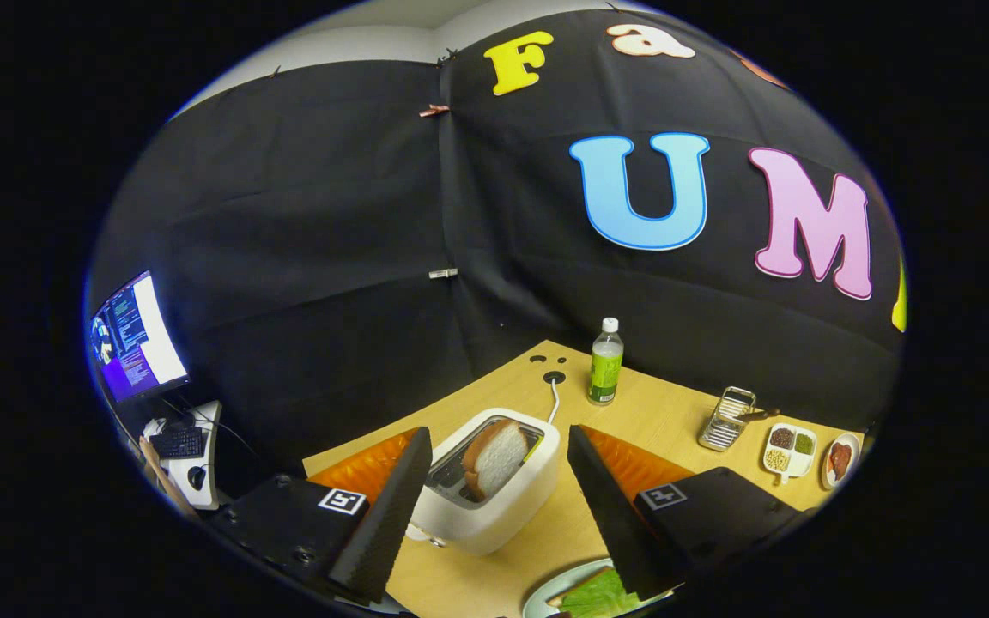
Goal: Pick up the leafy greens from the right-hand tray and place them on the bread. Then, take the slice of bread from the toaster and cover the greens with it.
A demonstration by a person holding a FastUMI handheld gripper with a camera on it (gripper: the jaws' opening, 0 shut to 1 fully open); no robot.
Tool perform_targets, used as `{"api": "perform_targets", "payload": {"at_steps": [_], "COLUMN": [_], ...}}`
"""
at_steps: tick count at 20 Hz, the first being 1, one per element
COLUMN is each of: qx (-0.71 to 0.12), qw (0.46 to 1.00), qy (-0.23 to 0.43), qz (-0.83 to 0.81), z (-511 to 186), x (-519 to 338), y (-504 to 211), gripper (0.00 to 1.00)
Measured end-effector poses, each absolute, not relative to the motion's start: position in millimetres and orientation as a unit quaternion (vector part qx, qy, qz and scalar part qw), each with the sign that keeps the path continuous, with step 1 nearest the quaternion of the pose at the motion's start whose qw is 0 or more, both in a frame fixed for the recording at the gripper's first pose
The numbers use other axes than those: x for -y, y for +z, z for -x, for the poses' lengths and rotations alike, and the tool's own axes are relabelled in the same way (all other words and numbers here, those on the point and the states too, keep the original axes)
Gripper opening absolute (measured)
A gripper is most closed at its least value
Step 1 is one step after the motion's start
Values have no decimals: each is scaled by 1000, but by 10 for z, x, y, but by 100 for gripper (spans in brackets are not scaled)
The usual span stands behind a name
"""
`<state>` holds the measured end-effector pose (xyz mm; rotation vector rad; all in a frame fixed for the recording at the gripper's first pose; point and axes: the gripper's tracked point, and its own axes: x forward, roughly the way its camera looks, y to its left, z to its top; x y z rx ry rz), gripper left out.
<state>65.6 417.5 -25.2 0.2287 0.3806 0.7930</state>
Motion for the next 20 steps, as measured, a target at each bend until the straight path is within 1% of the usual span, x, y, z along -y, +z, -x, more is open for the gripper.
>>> {"api": "perform_targets", "payload": {"at_steps": [7, 9, 11, 14, 15, 17, 19, 20], "qx": [-257, -275, -287, -298, -304, -327, -342, -343], "qw": [892, 893, 894, 900, 902, 897, 890, 889], "qy": [350, 332, 317, 282, 269, 250, 246, 243], "qz": [-124, -125, -131, -144, -148, -158, -176, -181], "z": [-859, -924, -997, -1133, -1184, -1210, -1183, -1198], "x": [-4787, -4868, -4932, -4906, -4879, -4875, -4915, -4913], "y": [-825, -1029, -1147, -1239, -1275, -1368, -1370, -1360], "gripper": [99, 97, 93, 78, 75, 54, 32, 26]}}
